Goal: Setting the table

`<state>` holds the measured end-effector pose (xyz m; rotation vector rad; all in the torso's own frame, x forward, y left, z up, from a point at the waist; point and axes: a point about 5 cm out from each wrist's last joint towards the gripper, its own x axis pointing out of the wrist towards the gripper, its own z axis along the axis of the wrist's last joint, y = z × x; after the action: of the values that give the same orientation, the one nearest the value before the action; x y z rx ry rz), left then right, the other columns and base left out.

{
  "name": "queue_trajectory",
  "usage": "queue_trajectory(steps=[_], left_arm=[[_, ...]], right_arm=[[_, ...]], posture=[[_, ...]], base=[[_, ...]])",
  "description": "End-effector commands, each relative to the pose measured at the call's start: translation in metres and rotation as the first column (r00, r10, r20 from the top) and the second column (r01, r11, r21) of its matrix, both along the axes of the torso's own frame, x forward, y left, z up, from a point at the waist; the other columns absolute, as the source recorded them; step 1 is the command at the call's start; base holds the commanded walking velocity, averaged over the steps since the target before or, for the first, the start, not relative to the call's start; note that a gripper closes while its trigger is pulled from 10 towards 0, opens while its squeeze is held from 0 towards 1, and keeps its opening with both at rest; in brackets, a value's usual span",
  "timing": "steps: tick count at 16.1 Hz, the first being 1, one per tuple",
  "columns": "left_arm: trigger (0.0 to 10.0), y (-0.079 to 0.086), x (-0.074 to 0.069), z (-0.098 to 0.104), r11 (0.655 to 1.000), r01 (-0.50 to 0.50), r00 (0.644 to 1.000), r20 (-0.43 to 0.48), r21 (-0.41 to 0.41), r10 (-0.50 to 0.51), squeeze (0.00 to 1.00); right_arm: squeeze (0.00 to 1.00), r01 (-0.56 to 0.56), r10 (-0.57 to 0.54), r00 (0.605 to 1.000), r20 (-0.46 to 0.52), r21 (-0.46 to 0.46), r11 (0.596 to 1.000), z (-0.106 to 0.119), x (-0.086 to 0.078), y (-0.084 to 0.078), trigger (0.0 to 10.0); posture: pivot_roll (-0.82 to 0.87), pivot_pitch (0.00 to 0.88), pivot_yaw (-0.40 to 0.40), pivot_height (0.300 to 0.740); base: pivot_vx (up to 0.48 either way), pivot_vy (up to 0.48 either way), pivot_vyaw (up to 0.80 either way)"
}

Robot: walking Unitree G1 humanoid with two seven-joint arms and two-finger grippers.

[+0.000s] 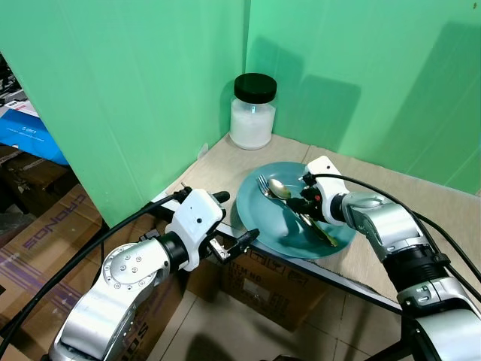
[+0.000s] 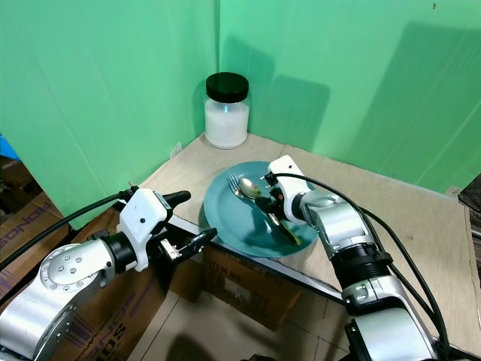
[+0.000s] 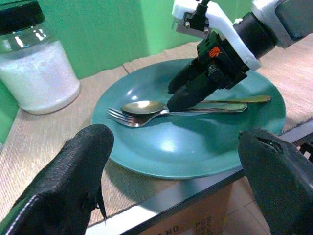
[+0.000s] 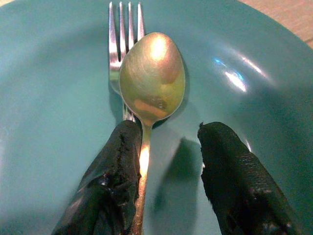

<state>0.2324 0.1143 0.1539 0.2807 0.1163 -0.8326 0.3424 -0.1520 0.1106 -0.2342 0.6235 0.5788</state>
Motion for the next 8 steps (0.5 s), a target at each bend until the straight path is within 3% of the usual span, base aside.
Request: queue_trajectory(steps=[1, 2, 3, 4, 5, 6, 7, 8], left_arm=[[10.0, 0.001, -0.001, 0.002, 1.000, 0.004, 1.000, 0.008, 0.005, -0.004, 0.29], [10.0, 0.001, -0.002, 0.002, 1.000, 0.004, 1.000, 0.007, 0.005, -0.004, 0.29], [10.0, 0.001, -0.002, 0.002, 1.000, 0.004, 1.000, 0.007, 0.006, -0.004, 0.30], [10.0, 0.001, -0.001, 0.002, 1.000, 0.004, 1.000, 0.006, 0.006, -0.004, 0.30], [10.0, 0.000, -0.001, 0.002, 1.000, 0.005, 1.000, 0.006, 0.006, -0.005, 0.29], [10.0, 0.000, -0.001, 0.001, 1.000, 0.006, 1.000, 0.006, 0.007, -0.006, 0.30], [10.0, 0.000, -0.001, 0.001, 1.000, 0.007, 1.000, 0.005, 0.008, -0.007, 0.29], [10.0, 0.000, -0.001, 0.001, 1.000, 0.008, 1.000, 0.005, 0.009, -0.008, 0.29]], right_arm=[[0.00, 0.032, -0.032, 0.998, -0.045, -0.002, 0.999, -0.007, -0.001, -0.004, 6.0], [0.00, 0.046, -0.046, 0.997, -0.059, 0.006, 0.999, -0.008, -0.001, -0.006, 1.2], [0.00, 0.052, -0.052, 0.997, -0.064, 0.003, 0.999, -0.009, -0.001, -0.007, 0.0], [0.00, 0.067, -0.067, 0.995, -0.077, -0.003, 0.998, -0.011, -0.002, -0.011, 0.4], [0.00, 0.076, -0.076, 0.993, -0.088, -0.003, 0.997, -0.014, -0.002, -0.013, 2.7], [0.00, 0.083, -0.083, 0.992, -0.093, -0.010, 0.997, -0.016, -0.003, -0.015, 7.7], [0.00, 0.086, -0.088, 0.992, -0.093, -0.021, 0.996, -0.017, -0.003, -0.016, 10.0], [0.00, 0.088, -0.090, 0.991, -0.095, -0.020, 0.996, -0.018, -0.003, -0.016, 10.0]], posture=[[-0.09, 0.014, -0.053, 0.740], [-0.09, 0.014, -0.053, 0.740], [-0.09, 0.014, -0.053, 0.740], [-0.10, 0.014, -0.051, 0.740], [-0.10, 0.015, -0.051, 0.740], [-0.10, 0.015, -0.050, 0.740], [-0.10, 0.015, -0.048, 0.740], [-0.10, 0.016, -0.049, 0.740]], base=[[0.000, 0.000, 0.00], [0.000, 0.000, 0.00], [0.000, 0.000, 0.00], [0.000, 0.000, 0.00], [0.000, 0.000, 0.00], [0.000, 0.000, 0.00], [0.000, 0.000, 0.00], [0.000, 0.000, 0.00]])
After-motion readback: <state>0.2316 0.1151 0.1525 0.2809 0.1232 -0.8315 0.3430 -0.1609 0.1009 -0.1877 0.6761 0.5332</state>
